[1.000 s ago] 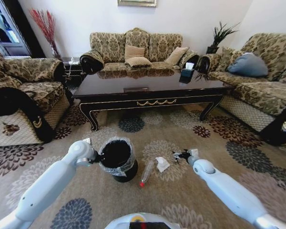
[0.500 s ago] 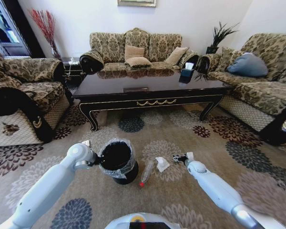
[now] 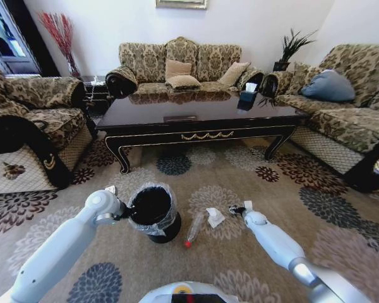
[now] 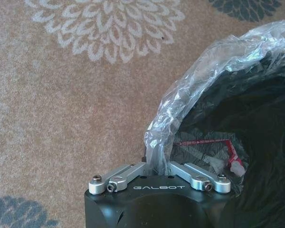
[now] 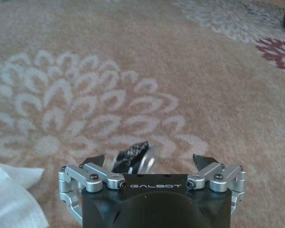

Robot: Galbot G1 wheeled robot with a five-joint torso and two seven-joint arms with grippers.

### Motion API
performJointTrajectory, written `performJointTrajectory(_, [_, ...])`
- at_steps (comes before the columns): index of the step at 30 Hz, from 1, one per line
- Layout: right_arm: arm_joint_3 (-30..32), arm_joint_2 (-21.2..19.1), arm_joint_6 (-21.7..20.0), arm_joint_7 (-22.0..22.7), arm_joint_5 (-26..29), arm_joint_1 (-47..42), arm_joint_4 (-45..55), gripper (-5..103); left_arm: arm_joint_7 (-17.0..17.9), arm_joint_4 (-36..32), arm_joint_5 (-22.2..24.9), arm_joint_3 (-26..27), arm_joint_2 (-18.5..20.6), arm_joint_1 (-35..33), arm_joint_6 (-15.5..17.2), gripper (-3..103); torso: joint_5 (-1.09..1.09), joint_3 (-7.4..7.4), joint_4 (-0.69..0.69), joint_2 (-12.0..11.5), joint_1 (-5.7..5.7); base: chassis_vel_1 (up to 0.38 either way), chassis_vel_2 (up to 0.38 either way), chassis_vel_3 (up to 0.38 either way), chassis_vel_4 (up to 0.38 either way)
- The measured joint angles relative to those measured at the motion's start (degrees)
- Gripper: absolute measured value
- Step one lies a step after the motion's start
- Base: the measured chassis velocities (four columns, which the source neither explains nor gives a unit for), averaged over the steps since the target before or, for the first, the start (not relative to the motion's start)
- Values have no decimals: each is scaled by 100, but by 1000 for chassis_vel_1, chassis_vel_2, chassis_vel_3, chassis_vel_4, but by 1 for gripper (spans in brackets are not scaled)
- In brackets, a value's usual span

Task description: Move to the front of the table and pick up the trash from the floor, then place it into the trash bin.

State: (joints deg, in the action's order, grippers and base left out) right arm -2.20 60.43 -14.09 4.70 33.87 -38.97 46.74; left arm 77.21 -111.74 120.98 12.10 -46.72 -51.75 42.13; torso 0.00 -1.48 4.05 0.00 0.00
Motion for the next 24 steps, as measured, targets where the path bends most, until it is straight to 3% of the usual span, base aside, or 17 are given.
performJointTrajectory(4, [18, 19, 51, -28, -55, 13, -146, 103, 0, 0, 1, 1, 0, -2, 0, 0, 0, 0, 1, 0, 0, 0, 0, 0, 0])
performJointTrajectory(6, [16, 16, 63, -29, -95, -1, -154, 95, 0, 2, 5, 1, 0, 0, 0, 0, 0, 0, 0, 0, 0, 0, 0, 0, 0])
performJointTrajectory(8, [9, 9, 72, -30, -110, -12, -150, 95, 0, 6, 5, 1, -1, 2, 0, 0, 0, 0, 0, 0, 0, 0, 0, 0, 0])
performJointTrajectory(10, [-17, -6, 96, -40, -124, -42, -105, 85, 0, 17, 0, -12, -21, 6, 0, 0, 0, 0, 0, 0, 0, 0, 0, 0, 0])
performJointTrajectory(13, [-29, -7, 109, -47, -129, -54, -88, 79, -3, 17, -1, -32, -37, 7, 0, 0, -1, 0, 1, 0, 0, 0, 0, 0, 0])
performJointTrajectory(15, [-31, 19, 178, -32, -177, -67, -101, 63, -6, 17, -19, -50, -44, 9, 0, 0, 0, 0, 0, 0, 0, 0, 0, 0, 0])
performJointTrajectory(20, [-29, 10, 200, -13, -190, -118, -47, 52, -14, 17, -26, -58, -32, 9, 0, 0, -1, 0, -1, 0, 0, 0, 0, 0, 0])
performJointTrajectory(24, [-29, -34, 205, -10, -190, -173, 3, 34, -19, 19, -27, -84, -22, 29, 0, 0, -1, 1, -1, 1, 0, 0, 0, 0, 0])
